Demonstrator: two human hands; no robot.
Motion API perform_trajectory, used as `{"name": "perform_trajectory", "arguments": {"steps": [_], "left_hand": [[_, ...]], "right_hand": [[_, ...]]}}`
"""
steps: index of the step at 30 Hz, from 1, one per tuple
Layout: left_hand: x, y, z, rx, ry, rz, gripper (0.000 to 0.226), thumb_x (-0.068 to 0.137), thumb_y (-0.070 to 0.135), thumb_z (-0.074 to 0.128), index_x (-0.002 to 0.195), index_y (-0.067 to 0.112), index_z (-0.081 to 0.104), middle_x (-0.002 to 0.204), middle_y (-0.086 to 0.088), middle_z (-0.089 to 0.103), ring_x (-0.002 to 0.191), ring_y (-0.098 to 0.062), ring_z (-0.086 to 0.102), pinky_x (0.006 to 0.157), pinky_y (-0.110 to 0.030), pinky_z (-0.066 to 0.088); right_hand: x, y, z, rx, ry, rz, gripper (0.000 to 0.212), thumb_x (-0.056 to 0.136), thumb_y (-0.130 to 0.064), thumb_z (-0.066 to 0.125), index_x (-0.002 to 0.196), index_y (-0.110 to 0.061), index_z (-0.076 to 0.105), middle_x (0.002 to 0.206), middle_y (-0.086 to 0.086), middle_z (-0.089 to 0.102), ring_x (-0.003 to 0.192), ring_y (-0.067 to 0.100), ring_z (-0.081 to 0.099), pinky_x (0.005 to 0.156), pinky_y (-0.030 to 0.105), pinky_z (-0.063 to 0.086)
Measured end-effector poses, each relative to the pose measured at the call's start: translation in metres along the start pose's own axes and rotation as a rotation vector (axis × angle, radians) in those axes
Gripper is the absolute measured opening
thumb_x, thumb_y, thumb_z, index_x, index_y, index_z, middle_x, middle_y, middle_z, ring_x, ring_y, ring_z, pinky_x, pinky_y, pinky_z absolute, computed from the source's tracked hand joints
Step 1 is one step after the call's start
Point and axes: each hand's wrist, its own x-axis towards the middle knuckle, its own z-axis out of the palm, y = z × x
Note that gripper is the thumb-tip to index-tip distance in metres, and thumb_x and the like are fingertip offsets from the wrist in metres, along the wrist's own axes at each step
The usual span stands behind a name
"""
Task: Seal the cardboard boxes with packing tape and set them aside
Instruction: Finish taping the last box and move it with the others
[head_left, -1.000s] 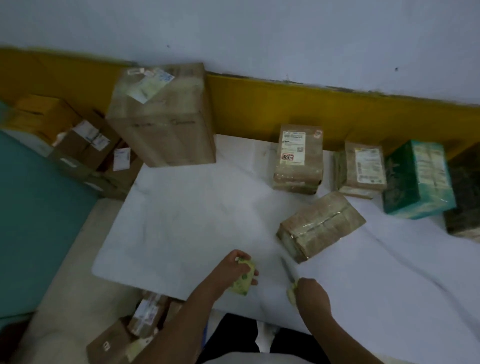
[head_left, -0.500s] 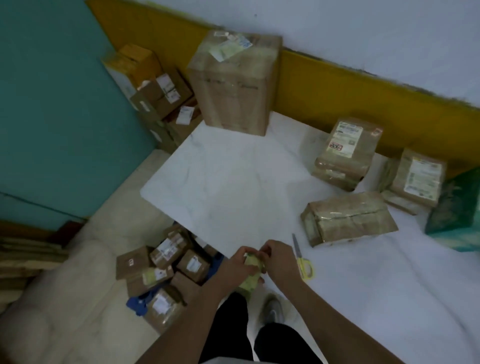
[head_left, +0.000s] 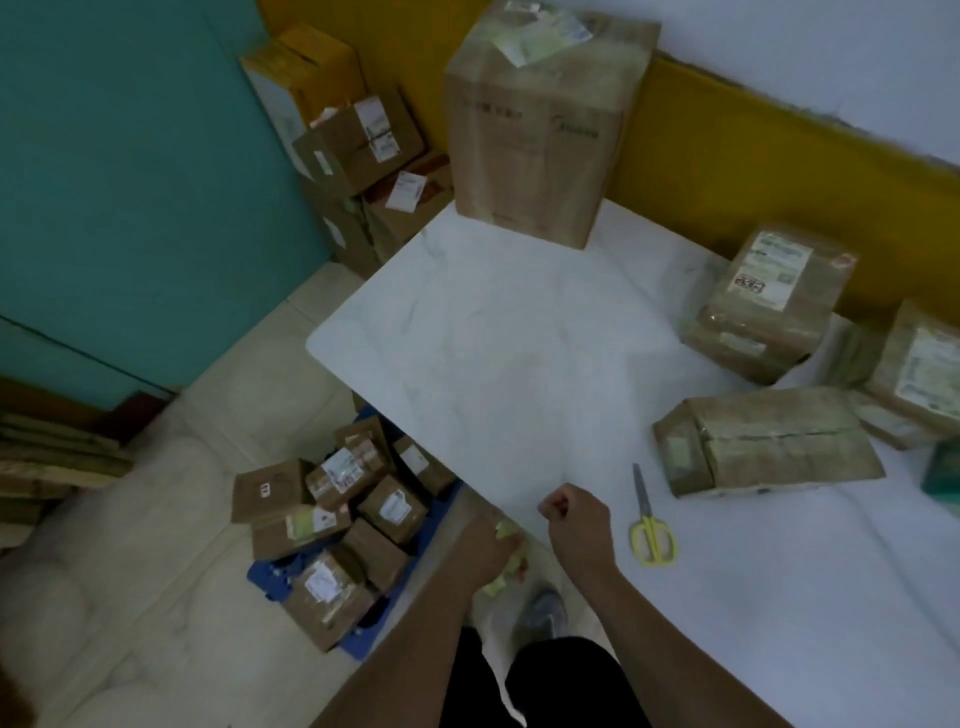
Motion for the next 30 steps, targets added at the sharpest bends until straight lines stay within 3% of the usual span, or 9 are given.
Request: {"name": "perform_trajectory", "arguments": {"steps": [4, 7, 10, 12, 14, 17, 22, 26, 30], "left_hand": [[0.03, -0.014, 0.004, -0.092, -0.04, -0.011, 0.03, 0.098, 0.025, 0.054, 0.125, 0.013, 0.061, 0.124, -0.008, 0.063, 0.111, -0.02, 0.058, 0.101, -0.033, 0.047], [0.029, -0.003, 0.005, -0.163, -0.026, -0.074, 0.037, 0.101, 0.034, 0.047, 0.128, 0.011, 0.058, 0.126, -0.006, 0.062, 0.11, -0.018, 0.058, 0.103, -0.031, 0.044], [0.026, 0.005, 0.004, -0.108, 0.059, -0.09, 0.031, 0.103, 0.032, 0.044, 0.098, 0.008, 0.062, 0.101, -0.012, 0.066, 0.088, -0.017, 0.06, 0.095, -0.031, 0.046], [0.027, 0.007, 0.006, -0.119, 0.094, -0.105, 0.034, 0.102, 0.03, 0.046, 0.102, 0.001, 0.064, 0.103, -0.015, 0.065, 0.096, -0.026, 0.062, 0.093, -0.031, 0.044], [0.029, 0.006, 0.008, -0.141, 0.119, -0.111, 0.041, 0.101, 0.031, 0.05, 0.119, -0.004, 0.059, 0.117, -0.018, 0.063, 0.112, -0.031, 0.058, 0.101, -0.034, 0.042], [0.03, 0.005, 0.011, -0.164, 0.12, -0.072, 0.043, 0.1, 0.029, 0.052, 0.129, -0.002, 0.054, 0.128, -0.017, 0.06, 0.119, -0.03, 0.056, 0.108, -0.038, 0.039], [0.029, 0.001, 0.009, -0.294, 0.06, -0.005, 0.031, 0.098, 0.027, 0.056, 0.127, 0.017, 0.052, 0.131, -0.003, 0.059, 0.118, -0.017, 0.056, 0.108, -0.031, 0.041], [0.028, -0.003, 0.01, -0.349, 0.041, 0.051, 0.042, 0.093, 0.024, 0.064, 0.132, 0.02, 0.047, 0.128, 0.002, 0.059, 0.116, -0.014, 0.057, 0.103, -0.03, 0.044], [0.026, 0.004, 0.012, -0.32, 0.125, 0.04, 0.041, 0.094, 0.021, 0.062, 0.131, 0.009, 0.05, 0.121, 0.0, 0.057, 0.111, -0.014, 0.055, 0.097, -0.023, 0.041]], "right_hand": [[0.019, 0.008, 0.01, -0.178, -0.044, -0.055, 0.034, 0.091, -0.008, 0.059, 0.064, -0.024, 0.045, 0.081, -0.004, 0.056, 0.079, 0.014, 0.056, 0.066, 0.026, 0.037], [0.023, 0.01, 0.014, -0.317, -0.026, -0.048, 0.019, 0.09, -0.017, 0.066, 0.073, -0.016, 0.055, 0.087, 0.005, 0.059, 0.085, 0.02, 0.061, 0.067, 0.026, 0.04], [0.012, 0.003, 0.018, -0.504, 0.023, -0.147, 0.039, 0.051, -0.017, 0.094, 0.065, -0.012, 0.058, 0.063, 0.004, 0.056, 0.054, 0.018, 0.058, 0.045, 0.023, 0.042], [0.004, 0.0, 0.022, -0.519, 0.066, -0.127, 0.05, 0.037, -0.018, 0.098, 0.069, -0.014, 0.059, 0.062, 0.001, 0.054, 0.051, 0.015, 0.054, 0.039, 0.023, 0.039], [-0.01, -0.001, 0.023, -0.53, 0.059, -0.134, 0.048, 0.05, -0.018, 0.094, 0.084, -0.014, 0.06, 0.075, 0.001, 0.056, 0.06, 0.016, 0.056, 0.043, 0.023, 0.041], [-0.02, 0.004, 0.023, -0.331, 0.023, 0.015, 0.025, 0.089, -0.021, 0.062, 0.109, -0.018, 0.047, 0.103, 0.0, 0.05, 0.089, 0.019, 0.055, 0.067, 0.03, 0.048], [0.0, 0.004, 0.017, -0.129, 0.006, 0.029, 0.02, 0.093, -0.024, 0.061, 0.097, -0.016, 0.043, 0.095, -0.002, 0.044, 0.085, 0.019, 0.052, 0.066, 0.026, 0.035], [0.015, 0.007, 0.014, -0.375, 0.013, -0.018, 0.02, 0.097, -0.027, 0.054, 0.106, -0.01, 0.051, 0.104, 0.006, 0.057, 0.098, 0.023, 0.058, 0.074, 0.031, 0.04], [0.02, -0.002, 0.012, -0.494, 0.046, -0.003, 0.026, 0.093, -0.03, 0.06, 0.109, -0.012, 0.05, 0.106, 0.006, 0.06, 0.099, 0.023, 0.058, 0.068, 0.029, 0.036]]}}
